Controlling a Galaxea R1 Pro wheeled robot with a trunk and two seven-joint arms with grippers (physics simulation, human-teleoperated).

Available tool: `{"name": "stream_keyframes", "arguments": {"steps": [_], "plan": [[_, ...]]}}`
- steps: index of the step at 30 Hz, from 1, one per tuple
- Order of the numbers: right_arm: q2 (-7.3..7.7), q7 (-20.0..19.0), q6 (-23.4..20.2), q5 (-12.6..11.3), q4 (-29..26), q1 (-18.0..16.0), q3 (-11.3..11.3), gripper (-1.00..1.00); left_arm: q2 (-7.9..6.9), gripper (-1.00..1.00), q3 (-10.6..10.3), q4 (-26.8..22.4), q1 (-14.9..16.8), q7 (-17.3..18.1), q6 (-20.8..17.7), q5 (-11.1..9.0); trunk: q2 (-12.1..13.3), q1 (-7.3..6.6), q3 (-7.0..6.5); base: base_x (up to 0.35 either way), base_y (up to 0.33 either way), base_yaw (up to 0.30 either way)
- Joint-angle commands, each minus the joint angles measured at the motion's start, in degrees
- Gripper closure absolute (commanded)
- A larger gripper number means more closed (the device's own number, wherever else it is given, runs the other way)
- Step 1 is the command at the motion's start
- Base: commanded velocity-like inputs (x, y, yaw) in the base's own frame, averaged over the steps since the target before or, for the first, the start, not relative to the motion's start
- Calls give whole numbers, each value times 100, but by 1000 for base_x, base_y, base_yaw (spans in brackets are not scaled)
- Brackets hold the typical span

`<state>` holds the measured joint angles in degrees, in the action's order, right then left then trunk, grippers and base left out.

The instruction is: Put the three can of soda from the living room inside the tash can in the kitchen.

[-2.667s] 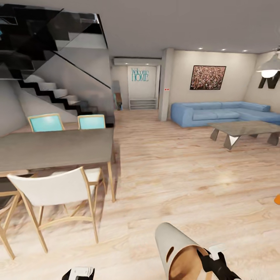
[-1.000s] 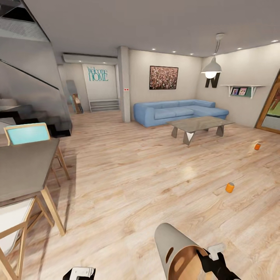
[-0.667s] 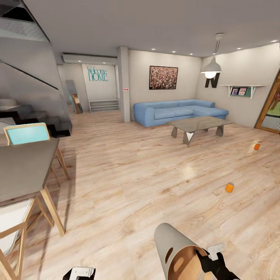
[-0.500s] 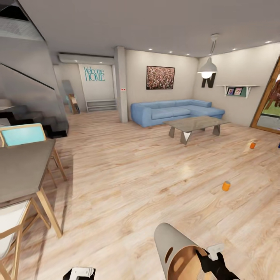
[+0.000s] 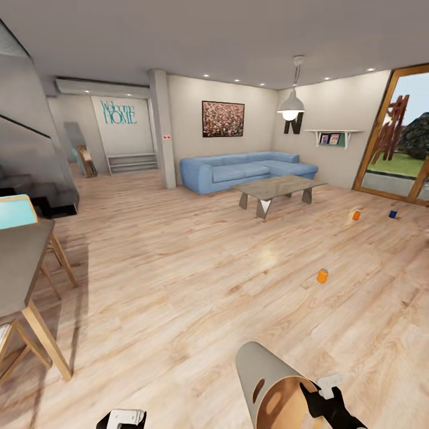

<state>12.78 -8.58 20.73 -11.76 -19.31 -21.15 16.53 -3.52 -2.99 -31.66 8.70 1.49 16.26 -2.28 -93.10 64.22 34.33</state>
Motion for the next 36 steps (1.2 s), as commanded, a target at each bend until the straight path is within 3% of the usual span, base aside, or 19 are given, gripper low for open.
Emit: {"name": "stream_keyframes", "arguments": {"steps": [1, 36], "plan": [[-1, -4, 1, -2, -11, -3, -27, 100, 0, -100, 0, 1, 0, 0, 0, 0, 0, 0, -1, 0, 0, -243], [-4, -4, 6, 14, -11, -3, -27, 100, 0, -100, 0, 2, 0, 0, 17, 8, 0, 0, -43, 0, 0, -244]]}}
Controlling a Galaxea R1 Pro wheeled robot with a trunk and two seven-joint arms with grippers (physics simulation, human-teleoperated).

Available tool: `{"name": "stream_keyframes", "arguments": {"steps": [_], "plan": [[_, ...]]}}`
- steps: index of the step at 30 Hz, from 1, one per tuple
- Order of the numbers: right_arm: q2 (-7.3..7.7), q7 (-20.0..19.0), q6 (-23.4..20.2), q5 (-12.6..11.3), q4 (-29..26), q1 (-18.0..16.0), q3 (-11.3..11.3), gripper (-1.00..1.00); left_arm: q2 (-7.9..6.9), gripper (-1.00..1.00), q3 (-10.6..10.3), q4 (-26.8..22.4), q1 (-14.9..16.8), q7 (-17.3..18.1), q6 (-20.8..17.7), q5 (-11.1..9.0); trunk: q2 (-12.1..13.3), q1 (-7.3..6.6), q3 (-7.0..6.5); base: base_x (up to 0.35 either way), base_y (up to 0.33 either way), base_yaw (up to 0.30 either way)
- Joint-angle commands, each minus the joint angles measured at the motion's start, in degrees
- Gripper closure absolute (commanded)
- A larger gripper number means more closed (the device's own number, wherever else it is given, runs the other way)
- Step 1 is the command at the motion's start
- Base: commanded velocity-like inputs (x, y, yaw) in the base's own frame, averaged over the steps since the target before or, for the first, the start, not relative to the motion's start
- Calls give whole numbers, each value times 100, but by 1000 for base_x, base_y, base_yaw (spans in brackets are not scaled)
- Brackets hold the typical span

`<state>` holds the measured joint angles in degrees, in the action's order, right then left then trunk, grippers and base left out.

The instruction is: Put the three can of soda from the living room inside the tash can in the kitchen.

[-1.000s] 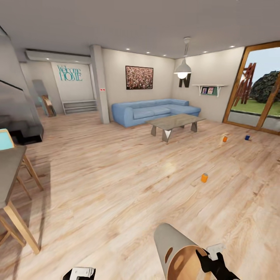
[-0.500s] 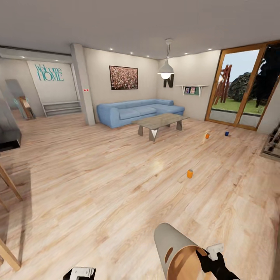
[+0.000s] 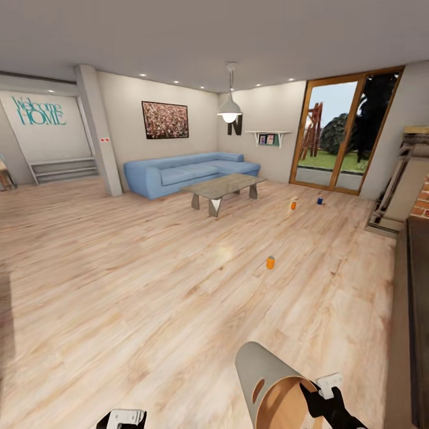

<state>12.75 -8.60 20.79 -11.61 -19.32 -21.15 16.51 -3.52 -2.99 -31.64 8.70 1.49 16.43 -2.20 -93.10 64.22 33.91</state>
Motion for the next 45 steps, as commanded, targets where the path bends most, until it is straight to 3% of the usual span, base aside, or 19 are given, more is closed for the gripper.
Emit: {"name": "stream_keyframes", "arguments": {"steps": [1, 10, 28, 45], "plan": [[-1, -1, 2, -1, -11, -3, -25, 100, 0, -100, 0, -1, 0, 0, 0, 0, 0, 0, -3, 9, 0, -244], [-6, -1, 3, 9, -11, -3, -25, 100, 0, -100, 0, -7, 0, 0, 0, 0, 0, 0, -21, 198, 44, -226], [-17, -1, 0, 16, -11, -3, -25, 100, 0, -100, 0, 0, 0, 0, 0, 0, 0, 0, -26, 297, 167, -36], [-17, -8, 2, 7, -11, -3, -25, 100, 0, -100, 0, 0, 0, 0, 0, 0, 0, 0, -92, 300, 34, -194]]}}
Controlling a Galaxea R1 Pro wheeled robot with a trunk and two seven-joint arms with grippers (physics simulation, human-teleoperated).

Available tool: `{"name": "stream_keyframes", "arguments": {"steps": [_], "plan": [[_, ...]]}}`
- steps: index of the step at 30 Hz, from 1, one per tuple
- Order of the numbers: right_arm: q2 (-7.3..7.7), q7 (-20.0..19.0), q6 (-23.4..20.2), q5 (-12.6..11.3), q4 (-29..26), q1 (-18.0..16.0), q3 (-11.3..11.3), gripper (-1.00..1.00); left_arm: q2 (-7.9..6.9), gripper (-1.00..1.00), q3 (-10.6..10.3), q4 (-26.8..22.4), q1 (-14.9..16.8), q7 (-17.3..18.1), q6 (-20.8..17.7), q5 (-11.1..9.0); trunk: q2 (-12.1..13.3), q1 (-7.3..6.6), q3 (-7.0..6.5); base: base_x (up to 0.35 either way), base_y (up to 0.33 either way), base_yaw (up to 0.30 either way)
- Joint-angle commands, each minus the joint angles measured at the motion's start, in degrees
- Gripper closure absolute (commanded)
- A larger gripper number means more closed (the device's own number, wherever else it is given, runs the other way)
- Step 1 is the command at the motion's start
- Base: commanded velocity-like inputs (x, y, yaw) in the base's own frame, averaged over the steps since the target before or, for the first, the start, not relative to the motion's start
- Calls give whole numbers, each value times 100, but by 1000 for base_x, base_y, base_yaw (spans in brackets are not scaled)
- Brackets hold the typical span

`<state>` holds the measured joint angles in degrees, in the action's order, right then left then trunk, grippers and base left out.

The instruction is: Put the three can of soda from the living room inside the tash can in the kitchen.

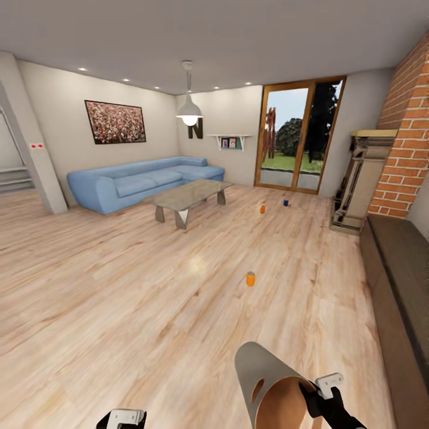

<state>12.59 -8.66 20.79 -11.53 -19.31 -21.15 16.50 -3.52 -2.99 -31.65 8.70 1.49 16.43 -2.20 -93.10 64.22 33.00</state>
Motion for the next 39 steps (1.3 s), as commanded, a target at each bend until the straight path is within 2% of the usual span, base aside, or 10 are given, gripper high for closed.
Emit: {"name": "stream_keyframes", "arguments": {"steps": [1, 17, 39], "plan": [[-1, -1, 2, 2, -11, -3, -24, 100, 0, -100, 0, 0, 0, 0, 0, 0, 0, 0, -2, 300, 1, -89], [-8, 22, 6, -20, -11, -3, -29, 100, 0, -100, 0, 0, 0, 0, 0, 0, 0, 0, -14, 300, 0, -31], [-2, 5, 3, -43, -11, -4, -41, 100, 0, -100, 0, 0, 0, 0, 0, 0, 0, 0, -123, 300, 0, -200]]}}
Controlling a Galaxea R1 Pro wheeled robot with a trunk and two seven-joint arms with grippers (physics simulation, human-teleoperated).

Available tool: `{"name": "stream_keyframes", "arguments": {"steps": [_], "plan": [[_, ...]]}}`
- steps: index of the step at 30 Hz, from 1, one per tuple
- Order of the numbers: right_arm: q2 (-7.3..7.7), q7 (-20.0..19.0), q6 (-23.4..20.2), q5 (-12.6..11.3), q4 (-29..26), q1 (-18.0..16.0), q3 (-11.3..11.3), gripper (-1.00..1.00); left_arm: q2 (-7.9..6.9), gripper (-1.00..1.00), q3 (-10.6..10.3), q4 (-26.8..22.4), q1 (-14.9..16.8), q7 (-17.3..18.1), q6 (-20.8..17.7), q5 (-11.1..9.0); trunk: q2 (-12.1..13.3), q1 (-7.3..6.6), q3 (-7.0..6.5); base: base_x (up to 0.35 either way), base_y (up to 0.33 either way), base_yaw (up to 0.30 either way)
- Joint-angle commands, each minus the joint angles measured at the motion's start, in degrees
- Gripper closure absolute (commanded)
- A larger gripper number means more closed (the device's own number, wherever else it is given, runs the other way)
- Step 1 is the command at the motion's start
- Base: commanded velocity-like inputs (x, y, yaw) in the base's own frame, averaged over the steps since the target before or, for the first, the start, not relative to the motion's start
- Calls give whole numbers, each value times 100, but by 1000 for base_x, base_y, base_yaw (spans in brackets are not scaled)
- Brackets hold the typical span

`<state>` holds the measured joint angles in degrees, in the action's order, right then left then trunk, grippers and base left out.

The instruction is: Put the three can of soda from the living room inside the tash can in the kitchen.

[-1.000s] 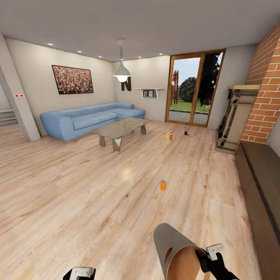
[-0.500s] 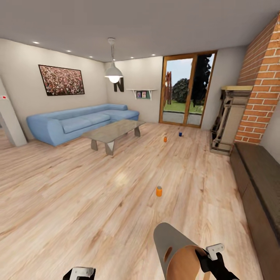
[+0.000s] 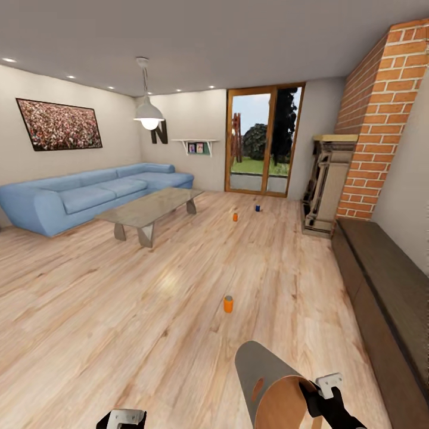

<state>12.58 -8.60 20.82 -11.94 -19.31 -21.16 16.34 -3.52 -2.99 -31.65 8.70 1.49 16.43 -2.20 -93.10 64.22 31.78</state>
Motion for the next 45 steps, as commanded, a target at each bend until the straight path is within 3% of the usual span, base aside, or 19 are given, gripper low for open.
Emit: {"name": "stream_keyframes", "arguments": {"steps": [1, 45], "plan": [[-1, -1, 1, -1, -11, -4, -26, 100, 0, -100, 0, 1, 0, 0, 0, 0, 0, 0, -6, 300, 0, -210], [8, -1, 10, -1, -11, -2, -26, 100, 0, -100, 0, 1, 0, 0, 0, 0, 0, 0, -241, 308, 0, -210]]}}
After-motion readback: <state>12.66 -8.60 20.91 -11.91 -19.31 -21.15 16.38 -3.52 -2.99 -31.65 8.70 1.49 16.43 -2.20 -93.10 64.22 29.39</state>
